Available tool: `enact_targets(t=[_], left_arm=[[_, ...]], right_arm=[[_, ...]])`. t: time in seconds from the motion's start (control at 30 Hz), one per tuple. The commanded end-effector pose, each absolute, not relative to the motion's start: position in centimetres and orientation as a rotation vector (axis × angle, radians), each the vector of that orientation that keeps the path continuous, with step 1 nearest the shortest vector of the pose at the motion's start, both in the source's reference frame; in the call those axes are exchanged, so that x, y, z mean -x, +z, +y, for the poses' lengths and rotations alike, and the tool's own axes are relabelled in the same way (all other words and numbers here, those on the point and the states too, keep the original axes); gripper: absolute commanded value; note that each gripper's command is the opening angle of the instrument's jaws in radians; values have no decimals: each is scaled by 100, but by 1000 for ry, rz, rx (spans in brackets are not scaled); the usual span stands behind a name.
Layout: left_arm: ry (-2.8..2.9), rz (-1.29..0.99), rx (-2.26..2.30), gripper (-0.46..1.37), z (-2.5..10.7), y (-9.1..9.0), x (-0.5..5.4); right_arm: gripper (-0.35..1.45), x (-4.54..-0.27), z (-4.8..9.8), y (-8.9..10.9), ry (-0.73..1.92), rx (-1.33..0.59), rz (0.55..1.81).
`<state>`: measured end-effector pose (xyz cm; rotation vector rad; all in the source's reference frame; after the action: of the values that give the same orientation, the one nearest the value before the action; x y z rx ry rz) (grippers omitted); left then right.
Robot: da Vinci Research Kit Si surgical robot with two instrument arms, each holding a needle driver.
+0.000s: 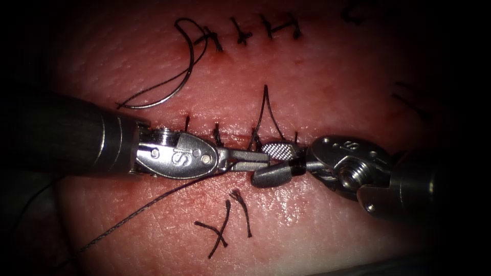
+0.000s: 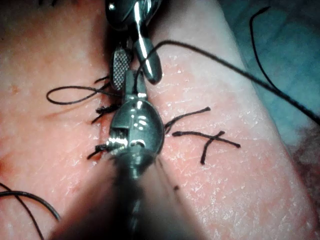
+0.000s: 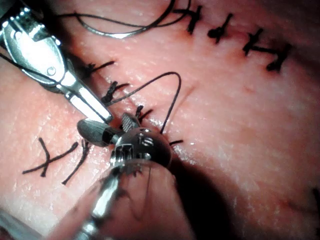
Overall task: Wound Closure
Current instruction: Pull down with right gripper and up on left grasper to secure knot
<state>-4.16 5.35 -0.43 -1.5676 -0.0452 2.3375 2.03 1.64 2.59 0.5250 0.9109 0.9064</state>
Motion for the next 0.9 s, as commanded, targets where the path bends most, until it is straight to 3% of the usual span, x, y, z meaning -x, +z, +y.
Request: enact_targets(t=[0.03, 0.9], left_arm=[[2333, -46, 1572, -35, 536, -44, 414], [2332, 94, 1555, -35, 627, -74, 379]], right_arm=[[125, -202, 165, 258, 900, -527, 915], [125, -154, 154, 242, 889, -345, 941]])
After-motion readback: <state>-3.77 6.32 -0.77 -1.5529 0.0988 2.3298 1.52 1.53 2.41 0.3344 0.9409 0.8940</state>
